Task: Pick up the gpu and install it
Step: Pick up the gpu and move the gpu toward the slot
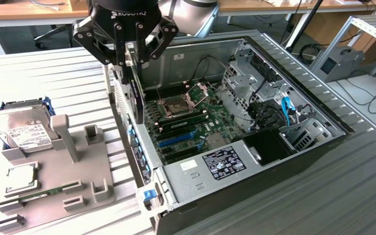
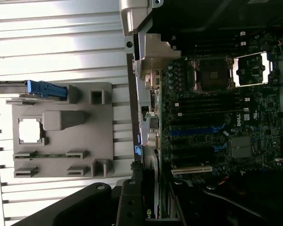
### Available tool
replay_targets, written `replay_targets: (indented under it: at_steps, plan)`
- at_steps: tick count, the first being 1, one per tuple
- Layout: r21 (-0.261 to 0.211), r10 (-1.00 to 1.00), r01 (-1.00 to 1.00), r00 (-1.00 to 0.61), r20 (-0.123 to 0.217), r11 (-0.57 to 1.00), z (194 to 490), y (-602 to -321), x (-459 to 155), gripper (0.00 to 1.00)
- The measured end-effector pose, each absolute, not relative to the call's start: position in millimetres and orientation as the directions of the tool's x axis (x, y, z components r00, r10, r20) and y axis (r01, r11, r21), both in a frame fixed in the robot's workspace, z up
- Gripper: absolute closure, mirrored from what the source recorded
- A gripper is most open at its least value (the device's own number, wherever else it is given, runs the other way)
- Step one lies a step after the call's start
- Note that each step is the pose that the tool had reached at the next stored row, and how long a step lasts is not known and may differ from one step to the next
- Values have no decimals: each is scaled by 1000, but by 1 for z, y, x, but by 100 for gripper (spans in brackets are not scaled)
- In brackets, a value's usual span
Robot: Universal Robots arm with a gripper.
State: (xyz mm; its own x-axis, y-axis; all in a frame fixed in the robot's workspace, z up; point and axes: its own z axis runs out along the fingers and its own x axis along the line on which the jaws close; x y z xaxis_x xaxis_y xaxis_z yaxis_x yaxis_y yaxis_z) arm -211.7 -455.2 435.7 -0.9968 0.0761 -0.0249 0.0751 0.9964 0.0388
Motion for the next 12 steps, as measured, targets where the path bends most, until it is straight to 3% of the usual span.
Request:
replay_targets:
  at_steps: [12]
  plan:
    - [39, 76, 75, -997, -25, 996, 435, -455, -202, 74]
